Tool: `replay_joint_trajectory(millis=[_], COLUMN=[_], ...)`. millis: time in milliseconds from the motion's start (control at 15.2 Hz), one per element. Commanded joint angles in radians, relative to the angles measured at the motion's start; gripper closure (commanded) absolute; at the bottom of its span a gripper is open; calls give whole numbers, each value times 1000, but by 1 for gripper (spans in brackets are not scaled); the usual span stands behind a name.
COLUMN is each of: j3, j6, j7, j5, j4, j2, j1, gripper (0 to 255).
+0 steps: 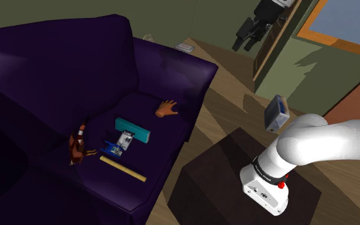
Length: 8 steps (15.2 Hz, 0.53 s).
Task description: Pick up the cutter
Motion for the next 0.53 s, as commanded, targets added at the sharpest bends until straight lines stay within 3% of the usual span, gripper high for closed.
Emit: replay_joint_trajectory(millis=[0,462], j3=[0,155], j6=[0,155], j7=[0,114], j5=[0,29], j4=[0,-84], j2=[0,71], j1=[0,34], gripper=[0,0])
